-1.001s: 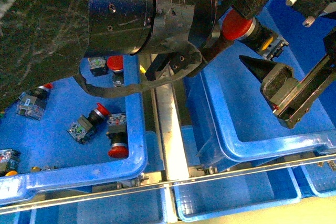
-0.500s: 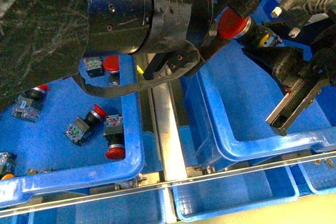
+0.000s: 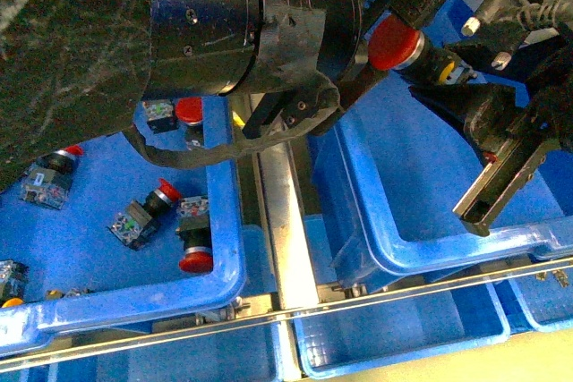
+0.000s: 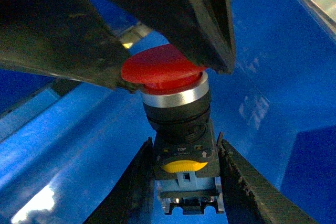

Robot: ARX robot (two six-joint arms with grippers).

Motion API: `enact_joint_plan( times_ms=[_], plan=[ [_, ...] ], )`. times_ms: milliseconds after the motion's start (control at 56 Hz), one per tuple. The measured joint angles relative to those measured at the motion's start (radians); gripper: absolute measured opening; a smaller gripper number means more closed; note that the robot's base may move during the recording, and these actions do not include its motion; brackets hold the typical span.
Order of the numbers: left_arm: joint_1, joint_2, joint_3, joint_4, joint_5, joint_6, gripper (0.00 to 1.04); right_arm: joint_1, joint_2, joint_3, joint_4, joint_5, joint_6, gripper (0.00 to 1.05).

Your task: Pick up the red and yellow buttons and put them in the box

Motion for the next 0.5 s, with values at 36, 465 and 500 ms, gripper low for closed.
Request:
enact_joint_plan(
  times_ms=[36,465,500],
  plan=[
    [0.000,0.000,0.001,0.000,0.006,0.004,0.61,-0.005,0.003,0.000,-0.002,0.009,0.000,0.28],
    [0.000,-0.011,0.003,-0.016,-0.014,0.039,0.97,-0.050,0.009,0.000,-0.011,0.014,0.003,0.27],
    [0.001,-0.018,0.002,-0.016,-0.014,0.042,0.97,-0.053,0.008,-0.001,-0.014,0.014,0.003,0.27]
  ],
)
